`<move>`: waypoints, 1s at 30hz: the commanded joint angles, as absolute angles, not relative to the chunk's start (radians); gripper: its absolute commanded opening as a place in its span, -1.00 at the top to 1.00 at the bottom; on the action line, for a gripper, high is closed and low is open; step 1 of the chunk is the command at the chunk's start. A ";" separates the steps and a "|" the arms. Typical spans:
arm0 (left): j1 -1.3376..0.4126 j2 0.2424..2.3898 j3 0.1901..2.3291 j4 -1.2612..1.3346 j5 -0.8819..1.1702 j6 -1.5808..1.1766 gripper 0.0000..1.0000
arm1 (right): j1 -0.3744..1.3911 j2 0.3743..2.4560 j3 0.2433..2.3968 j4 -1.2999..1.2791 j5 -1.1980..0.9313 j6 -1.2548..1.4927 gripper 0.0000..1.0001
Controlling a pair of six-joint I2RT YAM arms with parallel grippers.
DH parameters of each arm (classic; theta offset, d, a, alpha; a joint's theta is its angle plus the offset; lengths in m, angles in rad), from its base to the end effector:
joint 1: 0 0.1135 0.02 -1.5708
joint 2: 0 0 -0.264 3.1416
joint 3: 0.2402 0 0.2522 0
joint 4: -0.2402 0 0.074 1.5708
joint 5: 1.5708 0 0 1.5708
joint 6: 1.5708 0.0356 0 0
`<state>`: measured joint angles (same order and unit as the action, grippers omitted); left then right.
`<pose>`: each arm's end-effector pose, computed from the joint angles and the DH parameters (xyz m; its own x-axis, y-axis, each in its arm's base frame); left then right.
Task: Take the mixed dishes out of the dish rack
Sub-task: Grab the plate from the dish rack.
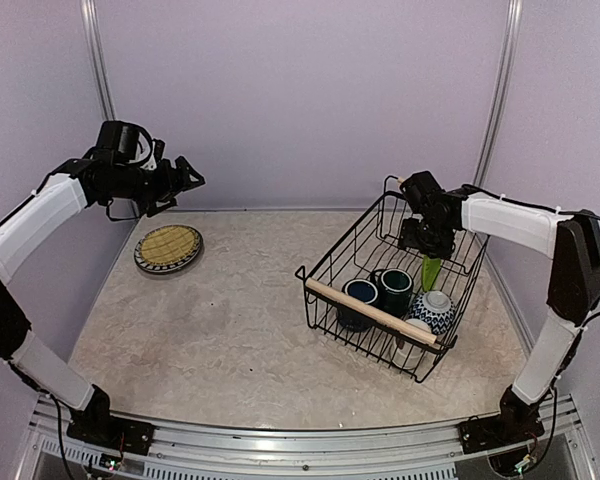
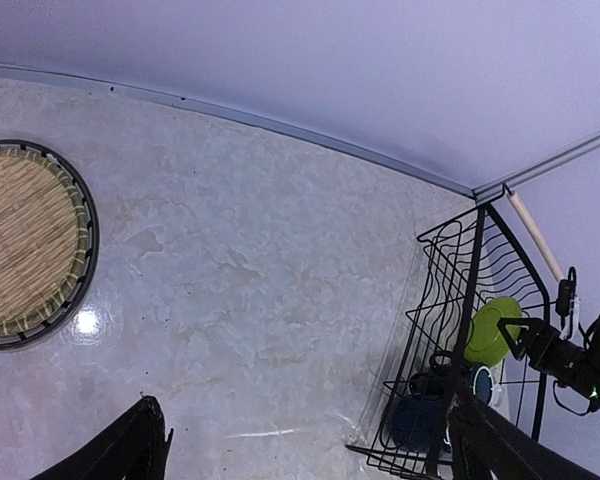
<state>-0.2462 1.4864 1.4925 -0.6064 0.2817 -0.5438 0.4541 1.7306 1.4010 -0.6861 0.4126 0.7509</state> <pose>0.3192 -0.0904 0.3769 -0.7051 -0.3353 -0.6249 0.1073 0.8206 -0.5613 0.3382 0.1492 0.2610 -0.7029 0.3524 -0.6178 0.3662 0.9240 0.1104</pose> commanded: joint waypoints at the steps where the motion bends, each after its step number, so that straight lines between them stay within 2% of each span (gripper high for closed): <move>1: -0.303 1.477 1.485 -0.605 0.261 -0.522 -0.86 | 0.448 1.778 1.402 -0.680 0.449 0.841 -0.56; 4: -0.336 1.480 1.489 -0.609 0.257 -0.516 -0.86 | 0.448 1.787 1.379 -0.658 0.471 0.869 -0.52; 9: -0.360 1.494 1.494 -0.618 0.253 -0.518 -0.86 | 0.452 1.802 1.363 -0.637 0.492 0.892 -0.32; 16: -0.365 1.507 1.499 -0.626 0.245 -0.518 -0.86 | 0.463 1.819 1.337 -0.625 0.537 0.934 -0.28; 21: -0.369 1.515 1.499 -0.630 0.235 -0.514 -0.86 | 0.466 1.815 1.316 -0.597 0.557 0.943 -0.02; 24: -0.370 1.521 1.501 -0.632 0.234 -0.514 -0.86 | 0.468 1.822 1.319 -0.601 0.551 0.943 0.32; 28: -0.369 1.526 1.501 -0.633 0.231 -0.512 -0.86 | 0.471 1.818 1.324 -0.612 0.562 0.943 0.42; 30: -0.369 1.528 1.501 -0.634 0.229 -0.511 -0.86 | 0.478 1.812 1.330 -0.621 0.574 0.940 0.55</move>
